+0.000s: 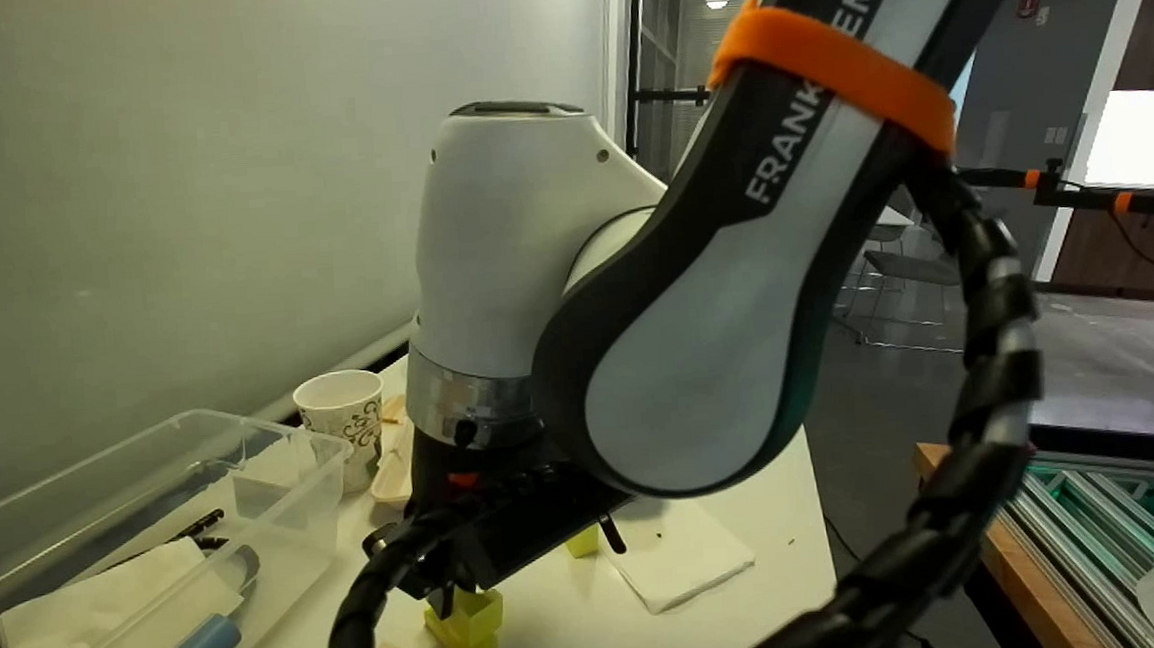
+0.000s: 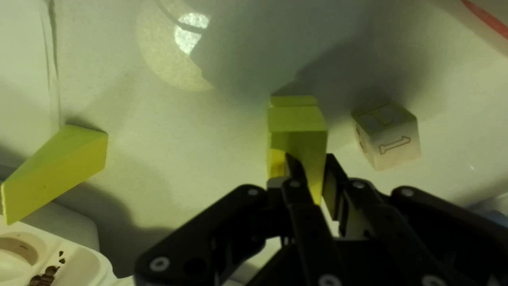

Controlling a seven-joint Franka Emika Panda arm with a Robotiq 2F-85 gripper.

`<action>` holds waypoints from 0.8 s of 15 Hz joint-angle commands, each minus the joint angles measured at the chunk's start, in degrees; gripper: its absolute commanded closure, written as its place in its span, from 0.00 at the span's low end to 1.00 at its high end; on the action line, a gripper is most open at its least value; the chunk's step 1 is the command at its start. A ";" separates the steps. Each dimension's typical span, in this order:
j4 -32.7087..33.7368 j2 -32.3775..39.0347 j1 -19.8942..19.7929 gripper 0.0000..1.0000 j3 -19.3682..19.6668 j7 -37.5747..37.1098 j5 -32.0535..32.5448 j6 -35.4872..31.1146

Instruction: Pile up the yellow blocks on the let

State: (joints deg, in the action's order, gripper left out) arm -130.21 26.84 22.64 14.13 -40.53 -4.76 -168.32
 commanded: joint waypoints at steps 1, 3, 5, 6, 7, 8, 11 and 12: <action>1.18 0.90 1.13 0.96 1.07 -2.83 1.39 1.41; 1.26 1.01 0.77 0.96 0.56 -3.00 1.16 1.23; 1.43 1.29 0.94 0.96 0.70 -3.38 1.23 1.20; 1.54 1.40 1.11 0.58 0.90 -3.66 1.29 1.36; 1.63 1.44 1.08 0.57 0.87 -3.65 1.35 1.47; 1.65 1.46 1.15 0.51 0.94 -3.78 1.41 1.49; 1.35 0.53 0.93 0.29 0.40 -3.68 1.14 2.28; 1.17 -0.14 0.79 0.22 0.06 -3.63 0.94 2.98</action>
State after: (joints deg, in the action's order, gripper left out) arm -129.42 27.54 22.92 14.35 -42.29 -4.46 -168.29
